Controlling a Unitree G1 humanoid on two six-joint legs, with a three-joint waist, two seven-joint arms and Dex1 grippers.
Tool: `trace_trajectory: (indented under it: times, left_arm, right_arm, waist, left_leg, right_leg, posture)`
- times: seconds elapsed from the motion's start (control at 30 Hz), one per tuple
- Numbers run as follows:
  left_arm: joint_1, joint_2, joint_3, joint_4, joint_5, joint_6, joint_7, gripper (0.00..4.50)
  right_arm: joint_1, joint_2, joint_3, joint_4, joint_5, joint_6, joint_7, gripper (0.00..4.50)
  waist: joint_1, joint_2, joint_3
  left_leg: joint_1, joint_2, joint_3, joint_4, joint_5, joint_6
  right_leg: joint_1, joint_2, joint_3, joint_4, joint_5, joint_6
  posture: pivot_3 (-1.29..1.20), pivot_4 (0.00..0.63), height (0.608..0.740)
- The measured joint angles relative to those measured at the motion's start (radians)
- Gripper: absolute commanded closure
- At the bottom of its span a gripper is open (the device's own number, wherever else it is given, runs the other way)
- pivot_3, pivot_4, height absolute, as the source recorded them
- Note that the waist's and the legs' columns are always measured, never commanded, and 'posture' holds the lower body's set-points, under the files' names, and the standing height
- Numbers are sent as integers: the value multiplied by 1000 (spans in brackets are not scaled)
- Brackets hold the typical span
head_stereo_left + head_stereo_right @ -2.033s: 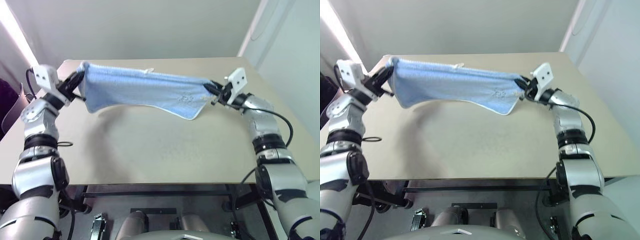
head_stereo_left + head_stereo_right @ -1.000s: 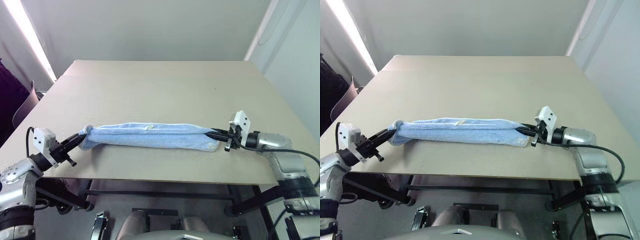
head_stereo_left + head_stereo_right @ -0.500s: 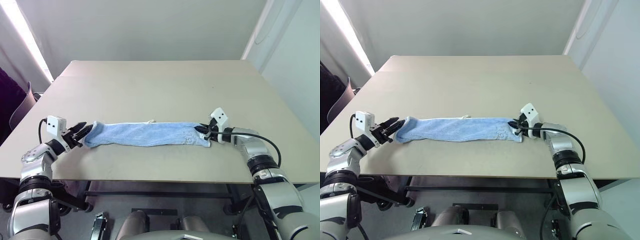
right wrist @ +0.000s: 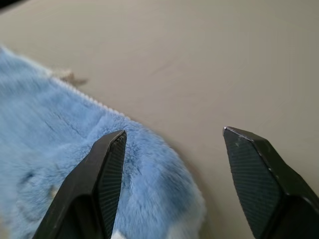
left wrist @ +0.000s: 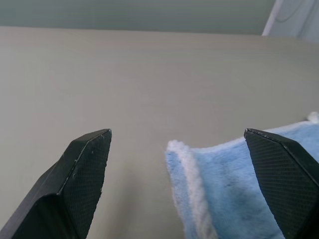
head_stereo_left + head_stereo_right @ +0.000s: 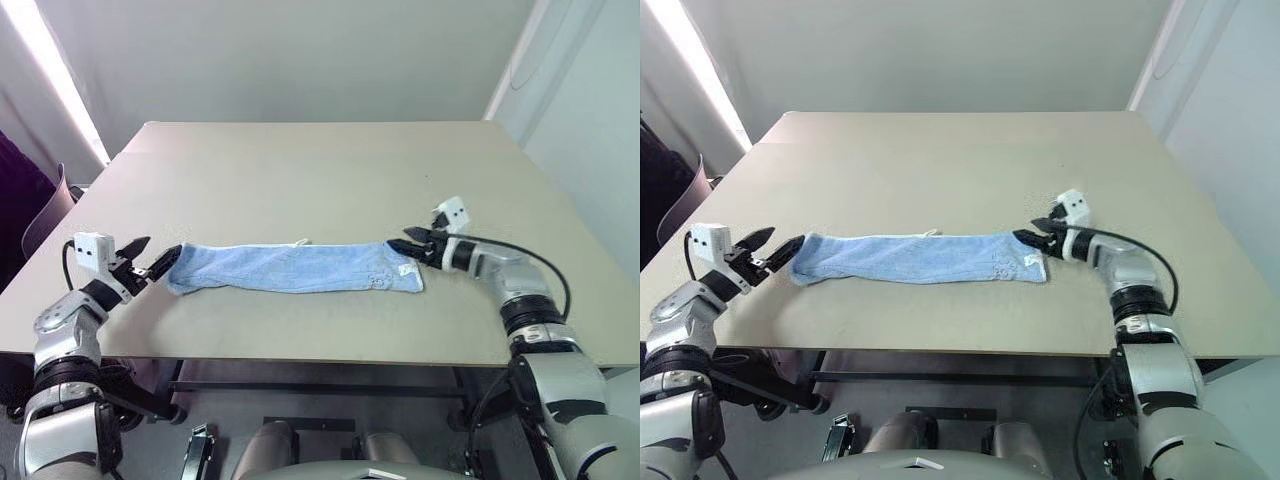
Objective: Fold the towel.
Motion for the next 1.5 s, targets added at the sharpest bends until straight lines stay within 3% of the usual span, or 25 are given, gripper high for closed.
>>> trace_trajectory:
  times: [0.2,0.43,0.7,1.0,1.23,1.33,1.5]
  left_arm:
    - [229,21,9,-452,-114,248,-17,0]
    - [414,27,-14,-713,-144,351,-27,0]
    - [466,43,-57,-791,-138,386,-52,0]
    - [449,38,-113,-799,-133,387,-53,0]
    - [465,39,-113,-800,-130,387,-39,0]
    - [469,40,-113,-800,-129,387,-38,0]
    - [468,43,-112,-800,-125,387,-38,0]
  right_arm:
    - [5,-110,-123,-121,214,595,30,1245]
    - [99,-209,-168,-196,333,903,59,1245]
    - [158,-172,-174,-224,384,1027,19,1245]
    - [44,0,-213,-88,340,943,-172,1245]
    - [28,9,-242,-37,337,925,-212,1245]
    - [28,9,-232,-37,333,921,-205,1852]
    - [40,7,-185,-46,321,920,-179,3647]
  waist:
    - [1,0,0]
    - [4,1,0]
    - [1,2,0]
    - [-1,2,0]
    - [3,2,0]
    - [3,2,0]
    - [2,2,0]
  left_leg:
    - [-2,0,0,-1,0,0]
    - [-2,0,1,-1,0,0]
    - [-1,0,2,-1,0,0]
    - [0,1,2,-1,0,0]
    - [0,1,2,-2,0,1]
    - [0,1,2,-2,0,1]
    - [0,1,2,-3,0,1]
  right_leg:
    - [-1,-1,0,0,-1,-3]
    - [0,-1,0,-2,-3,-6]
    - [0,-1,1,-3,-4,-7]
    - [0,0,1,-3,-3,-6]
    - [0,0,1,-8,-1,-3]
    - [0,0,1,-8,-2,-4]
    - [0,0,1,-8,-2,-4]
  posture:
    - [0,0,740]
    - [0,0,740]
    - [0,0,740]
    - [0,0,740]
    - [0,0,740]
    - [0,0,740]
    - [0,0,740]
